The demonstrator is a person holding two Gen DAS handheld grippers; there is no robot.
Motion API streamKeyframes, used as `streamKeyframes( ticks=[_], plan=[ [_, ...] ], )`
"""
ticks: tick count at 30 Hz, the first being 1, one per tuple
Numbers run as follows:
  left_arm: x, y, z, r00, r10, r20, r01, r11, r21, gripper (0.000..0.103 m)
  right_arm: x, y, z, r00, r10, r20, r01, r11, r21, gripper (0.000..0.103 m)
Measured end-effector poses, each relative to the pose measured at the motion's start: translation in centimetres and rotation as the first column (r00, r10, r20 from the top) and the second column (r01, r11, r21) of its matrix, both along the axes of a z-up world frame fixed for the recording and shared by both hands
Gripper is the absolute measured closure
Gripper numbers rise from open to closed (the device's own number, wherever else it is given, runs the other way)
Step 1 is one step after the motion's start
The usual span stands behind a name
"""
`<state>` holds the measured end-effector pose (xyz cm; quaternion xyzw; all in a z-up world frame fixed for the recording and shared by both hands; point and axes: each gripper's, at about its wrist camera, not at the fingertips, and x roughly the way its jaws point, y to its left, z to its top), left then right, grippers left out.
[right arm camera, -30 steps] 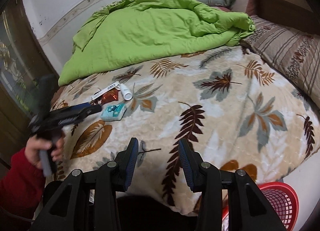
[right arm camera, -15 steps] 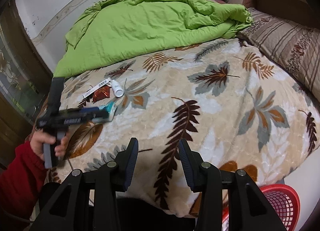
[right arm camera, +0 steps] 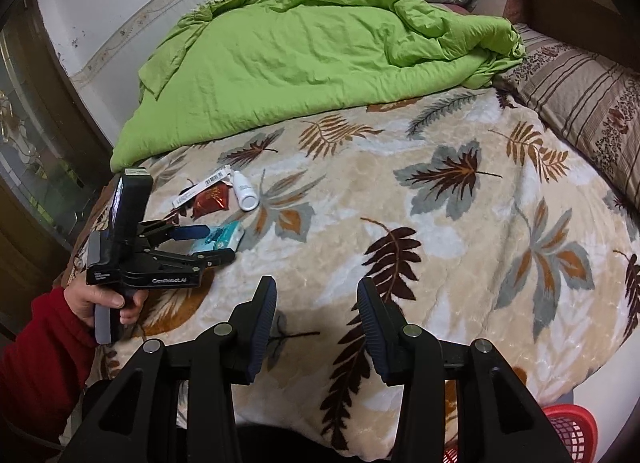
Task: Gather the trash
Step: 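Return to the bed and grasp the blue cartoon tissue pack with the left tool, then grasp the white spray bottle with the right tool while the left tool holds the tissue pack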
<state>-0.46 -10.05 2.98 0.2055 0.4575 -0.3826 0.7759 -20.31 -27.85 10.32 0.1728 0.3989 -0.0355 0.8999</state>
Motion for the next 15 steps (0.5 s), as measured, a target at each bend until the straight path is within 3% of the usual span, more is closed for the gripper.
streamKeyframes(
  ticks=[6,12,15],
  plan=[
    [0.5,-0.2,-1.1,0.989,0.130,0.070,-0.129,0.991,-0.023,0.025,3.4,0.0,-0.4,1.000,0.030,-0.007,-0.030,1.000,0.004,0.056],
    [0.8,1.2,-0.9,0.960,0.247,0.135,-0.242,0.969,-0.049,0.040,8.2,0.1,-0.8,0.998,0.061,-0.013,-0.061,0.998,0.006,0.056],
    [1.4,3.8,-0.5,0.931,0.345,0.117,-0.337,0.938,-0.081,0.041,10.5,0.5,-1.1,0.996,0.088,-0.020,-0.088,0.996,0.006,0.056]
  ],
)
